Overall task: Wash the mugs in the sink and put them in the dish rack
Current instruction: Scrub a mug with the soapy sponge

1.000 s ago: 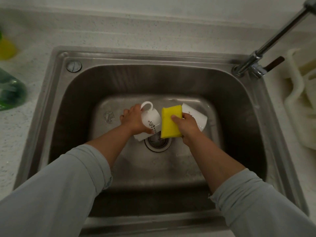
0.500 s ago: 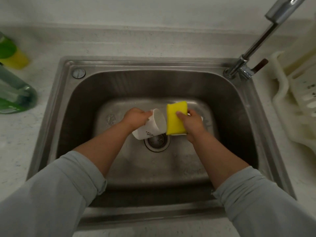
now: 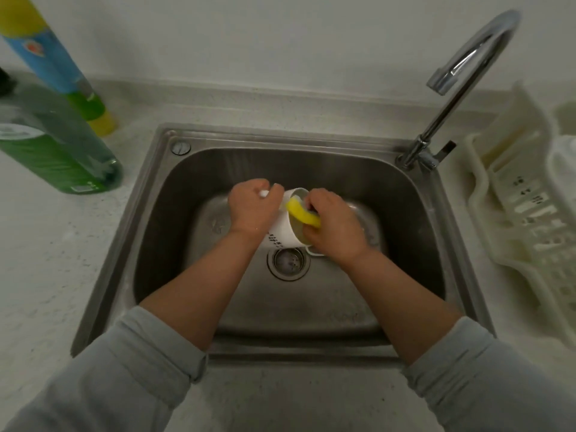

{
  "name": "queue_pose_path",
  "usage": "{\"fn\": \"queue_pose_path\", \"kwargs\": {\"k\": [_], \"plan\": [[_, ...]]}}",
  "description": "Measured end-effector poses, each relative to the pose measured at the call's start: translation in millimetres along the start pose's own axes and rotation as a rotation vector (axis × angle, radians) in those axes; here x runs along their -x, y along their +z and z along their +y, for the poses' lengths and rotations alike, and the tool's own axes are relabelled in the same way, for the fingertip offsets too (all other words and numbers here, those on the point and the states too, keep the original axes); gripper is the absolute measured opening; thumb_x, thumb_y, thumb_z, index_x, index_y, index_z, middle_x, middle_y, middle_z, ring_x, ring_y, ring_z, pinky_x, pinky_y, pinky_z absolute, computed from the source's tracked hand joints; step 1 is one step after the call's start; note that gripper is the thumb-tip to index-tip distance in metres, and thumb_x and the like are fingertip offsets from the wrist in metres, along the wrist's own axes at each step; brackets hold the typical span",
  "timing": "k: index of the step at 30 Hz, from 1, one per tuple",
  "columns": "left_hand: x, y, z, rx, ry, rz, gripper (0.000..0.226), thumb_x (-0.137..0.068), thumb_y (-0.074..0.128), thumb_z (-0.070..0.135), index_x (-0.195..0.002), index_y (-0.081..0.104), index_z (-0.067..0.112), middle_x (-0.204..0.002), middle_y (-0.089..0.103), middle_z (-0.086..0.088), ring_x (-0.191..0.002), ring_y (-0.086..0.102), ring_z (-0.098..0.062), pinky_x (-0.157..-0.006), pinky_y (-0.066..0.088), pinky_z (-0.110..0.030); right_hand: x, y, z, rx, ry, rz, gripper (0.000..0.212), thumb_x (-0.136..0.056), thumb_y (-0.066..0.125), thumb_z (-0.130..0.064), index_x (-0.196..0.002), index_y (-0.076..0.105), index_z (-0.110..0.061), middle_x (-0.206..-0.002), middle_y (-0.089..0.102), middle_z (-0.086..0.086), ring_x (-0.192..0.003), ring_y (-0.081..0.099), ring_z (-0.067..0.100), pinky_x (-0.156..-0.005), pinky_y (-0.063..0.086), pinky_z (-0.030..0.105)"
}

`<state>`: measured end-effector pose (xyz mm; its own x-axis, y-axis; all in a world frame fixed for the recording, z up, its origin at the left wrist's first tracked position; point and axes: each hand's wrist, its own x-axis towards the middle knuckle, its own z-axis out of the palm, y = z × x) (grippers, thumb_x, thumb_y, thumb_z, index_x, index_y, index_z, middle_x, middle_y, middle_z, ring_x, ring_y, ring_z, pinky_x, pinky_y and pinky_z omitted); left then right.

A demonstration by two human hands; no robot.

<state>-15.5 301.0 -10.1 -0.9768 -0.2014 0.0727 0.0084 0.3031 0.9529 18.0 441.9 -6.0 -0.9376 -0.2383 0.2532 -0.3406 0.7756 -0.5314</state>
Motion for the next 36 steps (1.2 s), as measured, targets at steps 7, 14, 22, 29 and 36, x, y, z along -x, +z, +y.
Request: {"fn": "queue_pose_path", "kwargs": {"k": [7,14,22,29,36], "plan": [[17.9,-14.3,44.6,-0.114,0.394,-0.020,0.052,-0.076,0.045,0.043,-0.049,0.054,0.000,-0.041,0.041,0.002,-0.043,0.041,-0.004,-0.050,0.035,-0.020,-0.1,-18.0,-30.9,0.236,-0.209,-0.153,0.034,-0.055,0.079,0.005,-0.088,0.072,0.001,-0.084,0.070,0.018,-0.073,0.067,0.033,-0.058,0.053,0.028],[17.5,-25.8,72.2,-0.085,0.784,0.080,0.038,-0.083,0.049,0.021,-0.047,0.039,0.021,-0.044,0.029,0.010,-0.048,0.033,-0.009,-0.044,0.023,-0.014,3.1,-50.7,-67.4,-0.385,0.172,-0.674,0.047,-0.090,0.049,0.002,-0.136,0.041,-0.004,-0.119,0.049,0.005,-0.106,0.049,0.011,-0.077,0.039,0.004],[7.4,-39.7,84.4,-0.088,0.746,0.108,0.040,-0.084,0.049,0.025,-0.048,0.030,0.024,-0.043,0.019,0.015,-0.040,0.034,-0.008,-0.044,0.022,-0.007,8.4,-53.9,-57.8,0.320,-0.329,-0.535,0.061,-0.083,0.062,-0.011,-0.139,0.039,-0.011,-0.138,0.049,0.009,-0.122,0.049,0.027,-0.100,0.042,0.034],[12.1,-28.6,89.8,-0.065,0.722,0.107,0.041,-0.083,0.048,0.029,-0.045,0.035,0.020,-0.040,0.020,0.016,-0.036,0.033,-0.002,-0.044,0.023,-0.010,-1.4,-50.4,-81.2,0.300,-0.091,-0.542,0.046,-0.089,0.054,-0.006,-0.132,0.041,0.000,-0.133,0.047,0.015,-0.122,0.046,0.027,-0.097,0.040,0.029],[12.0,-37.3,95.9,-0.008,0.750,0.162,0.045,-0.085,0.049,0.025,-0.046,0.028,0.025,-0.047,0.022,0.003,-0.035,0.028,0.000,-0.043,0.018,-0.010,7.9,-48.3,-86.0,-0.365,-0.042,-0.304,0.033,-0.085,0.066,-0.010,-0.116,0.058,0.001,-0.110,0.064,0.013,-0.101,0.058,0.019,-0.079,0.042,0.008]]}}
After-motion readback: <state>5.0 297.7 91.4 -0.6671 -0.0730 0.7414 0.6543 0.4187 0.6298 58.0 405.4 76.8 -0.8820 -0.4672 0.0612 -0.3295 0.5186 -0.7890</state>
